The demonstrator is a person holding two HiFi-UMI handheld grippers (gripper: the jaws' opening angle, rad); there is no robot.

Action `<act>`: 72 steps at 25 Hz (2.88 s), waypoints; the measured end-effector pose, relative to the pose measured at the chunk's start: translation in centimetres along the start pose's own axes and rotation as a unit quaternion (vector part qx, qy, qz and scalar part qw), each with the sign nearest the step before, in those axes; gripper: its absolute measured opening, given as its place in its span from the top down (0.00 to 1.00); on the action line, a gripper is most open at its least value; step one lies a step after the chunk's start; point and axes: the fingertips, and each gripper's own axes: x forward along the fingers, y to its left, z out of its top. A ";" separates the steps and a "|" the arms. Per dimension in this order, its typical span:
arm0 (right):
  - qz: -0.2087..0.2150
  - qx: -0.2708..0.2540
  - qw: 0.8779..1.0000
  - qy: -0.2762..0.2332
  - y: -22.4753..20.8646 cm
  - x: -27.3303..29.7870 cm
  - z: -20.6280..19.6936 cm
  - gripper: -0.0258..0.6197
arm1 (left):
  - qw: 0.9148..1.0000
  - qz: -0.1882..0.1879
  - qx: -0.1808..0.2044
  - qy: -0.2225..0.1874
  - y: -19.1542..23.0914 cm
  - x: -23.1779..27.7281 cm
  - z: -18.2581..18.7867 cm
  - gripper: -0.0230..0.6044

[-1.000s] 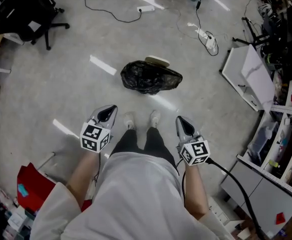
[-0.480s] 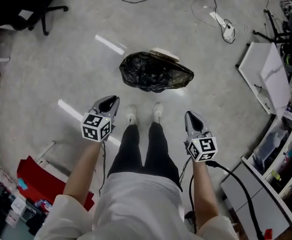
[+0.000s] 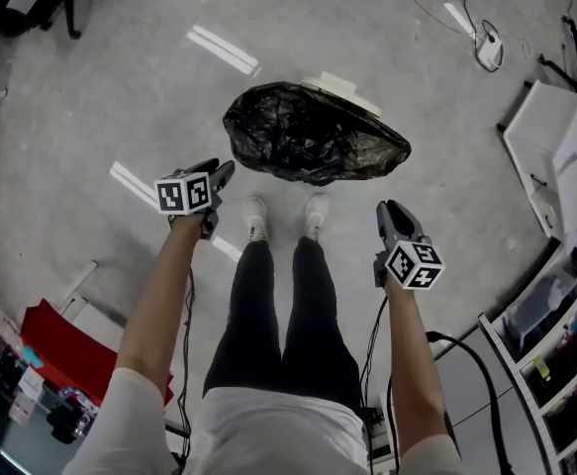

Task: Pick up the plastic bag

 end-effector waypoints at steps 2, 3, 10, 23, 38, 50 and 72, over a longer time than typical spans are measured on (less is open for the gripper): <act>-0.008 0.017 1.000 0.010 -2.1 2.3 -1.1 0.80 | 0.999 0.000 -0.040 -0.003 2.1 2.3 -0.2 0.60; -0.012 0.026 0.999 0.014 -3.1 3.4 -1.6 0.78 | 0.998 -0.010 -0.061 -0.008 2.7 3.3 -0.2 0.58; -0.045 0.156 0.986 0.025 -10.7 10.6 -5.1 0.38 | 0.974 -0.103 -0.198 -0.037 5.1 9.5 0.5 0.33; 0.022 0.187 0.982 0.016 -9.7 12.7 -4.8 0.96 | 0.993 -0.050 -0.092 -0.051 4.4 9.1 0.9 0.95; 0.064 0.090 0.994 -0.003 4.4 -6.2 2.3 0.96 | 0.991 -0.029 0.111 -0.063 -11.8 -9.8 0.5 0.95; 0.107 0.035 0.994 -0.017 9.7 -18.7 5.8 0.96 | 0.982 -0.007 0.167 -0.093 -18.4 -24.1 -1.1 0.95; 0.167 -0.010 0.975 -0.149 15.4 -36.3 11.7 0.96 | 0.961 -0.036 0.148 -0.232 -28.7 -40.6 -2.9 0.95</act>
